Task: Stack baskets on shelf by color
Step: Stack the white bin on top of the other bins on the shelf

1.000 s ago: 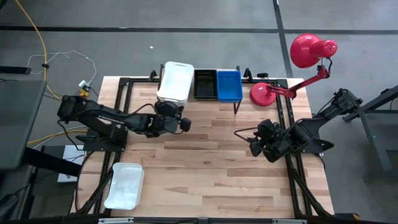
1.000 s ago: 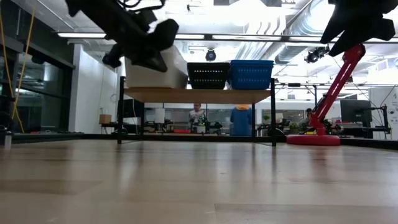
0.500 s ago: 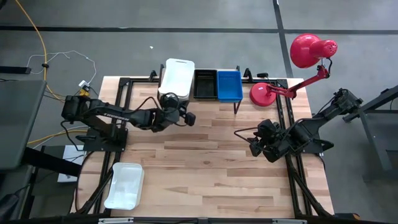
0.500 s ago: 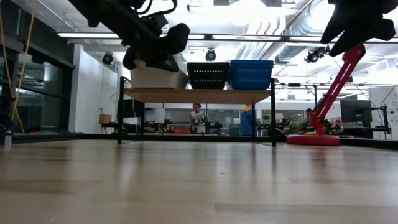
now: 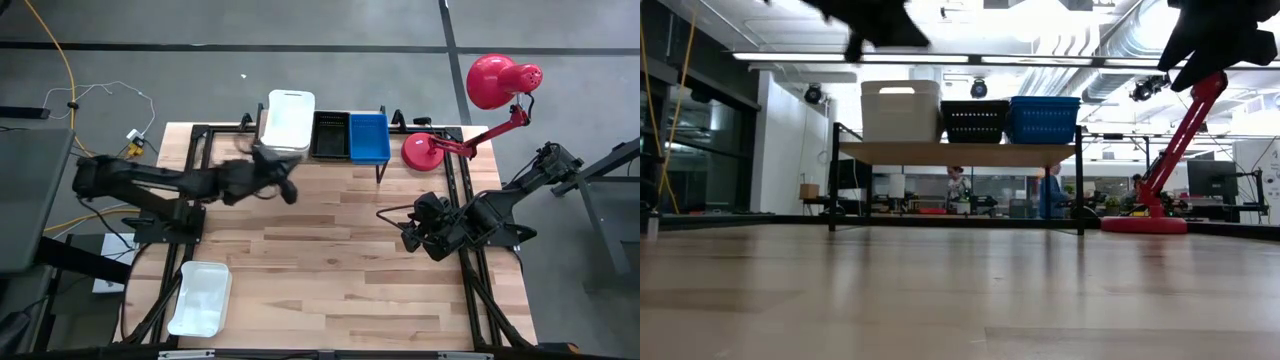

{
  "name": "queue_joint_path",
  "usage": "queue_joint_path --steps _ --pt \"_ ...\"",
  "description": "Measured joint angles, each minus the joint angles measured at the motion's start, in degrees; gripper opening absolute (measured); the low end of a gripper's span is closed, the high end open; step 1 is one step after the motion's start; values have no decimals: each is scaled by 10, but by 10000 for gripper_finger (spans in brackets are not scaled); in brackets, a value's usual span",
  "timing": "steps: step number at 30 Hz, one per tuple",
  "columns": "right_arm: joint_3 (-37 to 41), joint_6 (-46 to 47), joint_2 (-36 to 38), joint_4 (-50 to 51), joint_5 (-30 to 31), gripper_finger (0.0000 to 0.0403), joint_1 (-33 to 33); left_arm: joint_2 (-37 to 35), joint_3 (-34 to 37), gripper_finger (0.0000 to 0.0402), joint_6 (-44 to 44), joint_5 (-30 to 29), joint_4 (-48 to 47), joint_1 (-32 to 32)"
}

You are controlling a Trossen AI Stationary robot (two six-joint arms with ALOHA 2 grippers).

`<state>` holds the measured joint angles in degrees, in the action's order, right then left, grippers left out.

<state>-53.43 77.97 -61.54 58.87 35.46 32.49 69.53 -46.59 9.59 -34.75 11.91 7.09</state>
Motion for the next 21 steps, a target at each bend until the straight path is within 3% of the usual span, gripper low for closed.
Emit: queue_joint_path --steps 4,7,15,21 --pt "0 0 0 -1 0 192 0 -94 0 0 -79 -66 0 -19" --pt "0 0 0 -8 -1 192 0 -162 0 0 -90 -63 -15 -28" --pt "0 0 0 -13 42 192 0 -316 0 2 73 63 -150 -57" --pt "0 -2 0 -13 62 192 0 -336 -1 46 189 163 -316 -129"
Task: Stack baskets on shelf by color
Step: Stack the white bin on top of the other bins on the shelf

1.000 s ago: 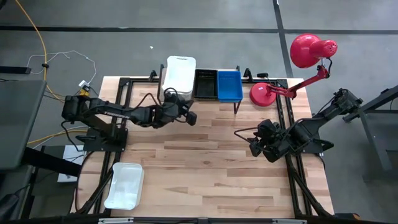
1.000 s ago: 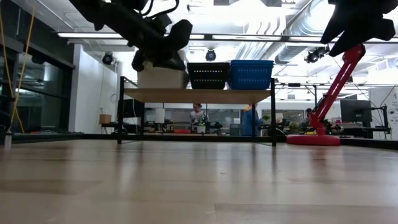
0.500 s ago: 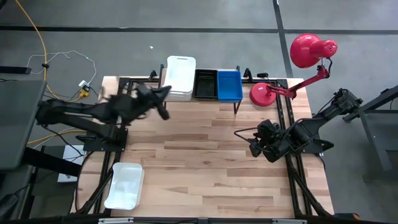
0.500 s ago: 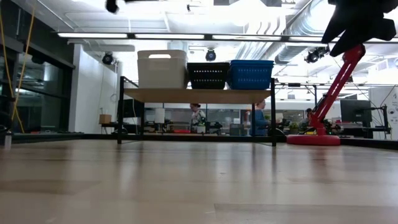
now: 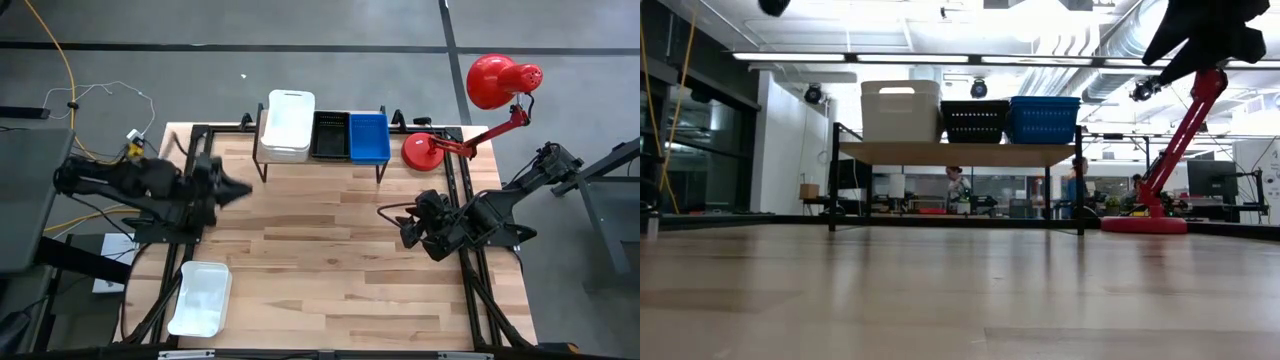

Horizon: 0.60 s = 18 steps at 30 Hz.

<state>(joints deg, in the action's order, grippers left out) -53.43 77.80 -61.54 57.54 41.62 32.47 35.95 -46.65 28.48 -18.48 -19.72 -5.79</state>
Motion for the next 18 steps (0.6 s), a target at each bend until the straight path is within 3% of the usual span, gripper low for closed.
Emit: queue_joint_path --steps 7,14,18 --pt "0 2 0 0 -11 192 0 61 0 137 126 91 -113 -119" --pt "0 2 0 1 -16 192 0 159 0 197 286 285 -161 -278" --pt "0 2 0 4 -16 192 0 221 0 201 353 291 -137 -403"
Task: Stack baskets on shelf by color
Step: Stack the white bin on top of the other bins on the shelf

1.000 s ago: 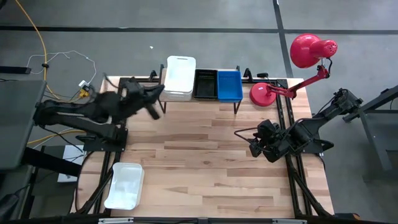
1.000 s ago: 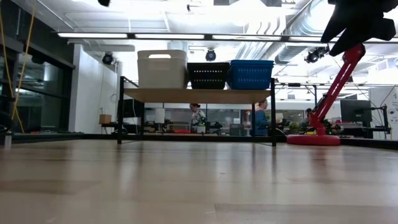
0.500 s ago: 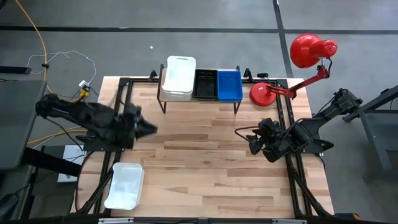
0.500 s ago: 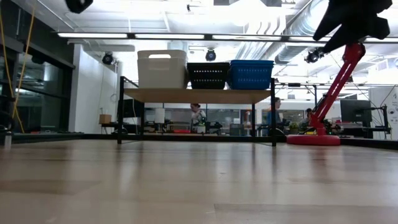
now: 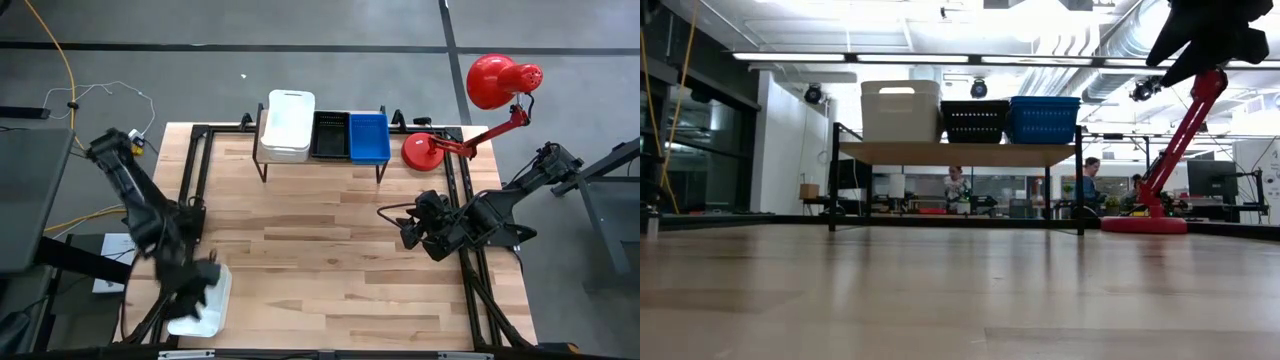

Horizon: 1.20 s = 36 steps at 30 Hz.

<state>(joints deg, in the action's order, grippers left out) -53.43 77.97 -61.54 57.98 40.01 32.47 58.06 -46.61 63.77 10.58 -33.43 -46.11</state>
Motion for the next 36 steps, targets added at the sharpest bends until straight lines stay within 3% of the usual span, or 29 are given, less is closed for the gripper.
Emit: queue_joint_path --steps 6,11,16,25,36 --pt "0 -4 0 0 -5 192 0 102 0 202 108 -89 136 -152" --pt "0 -30 0 0 -8 192 0 179 0 202 152 -107 166 -210" --pt "0 -34 0 0 -11 192 -2 222 0 202 158 -117 140 -206" --pt "0 -37 0 0 -12 192 -2 225 -5 202 149 -126 118 -186" --pt "0 -35 0 0 -11 192 -2 225 -51 202 -6 -164 -67 -117"
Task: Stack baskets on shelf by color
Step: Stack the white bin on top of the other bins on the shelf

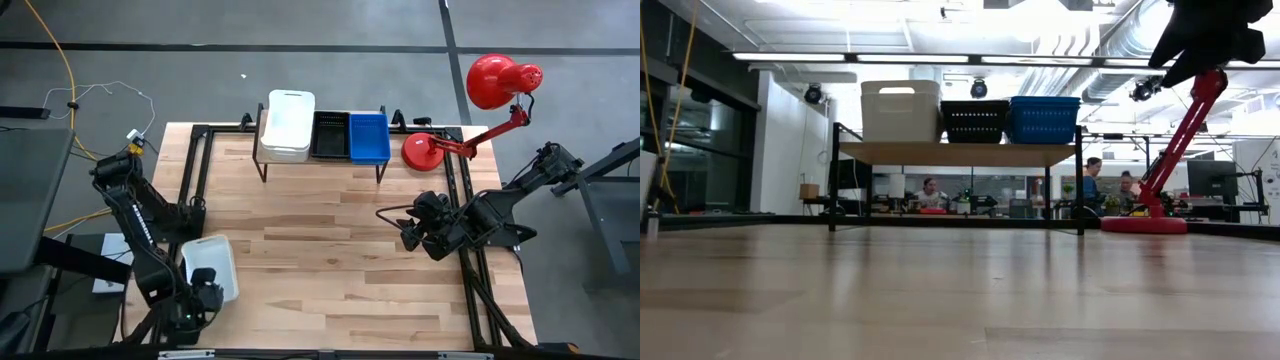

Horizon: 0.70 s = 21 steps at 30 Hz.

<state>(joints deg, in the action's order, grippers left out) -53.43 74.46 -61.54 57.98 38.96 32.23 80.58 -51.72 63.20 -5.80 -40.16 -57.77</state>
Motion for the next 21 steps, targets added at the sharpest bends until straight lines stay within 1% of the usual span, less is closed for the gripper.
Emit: queue_joint_path --steps 6,10,13,15,18,21 --pt "0 0 0 0 0 192 0 -10 -41 202 -22 0 -52 37" --pt "0 0 0 0 0 192 0 -19 -70 202 -9 -37 -91 44" --pt "0 -5 0 0 1 192 0 -19 -72 202 24 -60 -107 43" --pt "0 -10 0 0 0 192 0 -11 -67 202 47 -51 -104 43" --pt "0 -10 0 0 0 192 0 8 -55 202 71 -21 -107 43" --pt "0 -10 0 0 1 192 0 32 -50 202 92 -15 -109 43"
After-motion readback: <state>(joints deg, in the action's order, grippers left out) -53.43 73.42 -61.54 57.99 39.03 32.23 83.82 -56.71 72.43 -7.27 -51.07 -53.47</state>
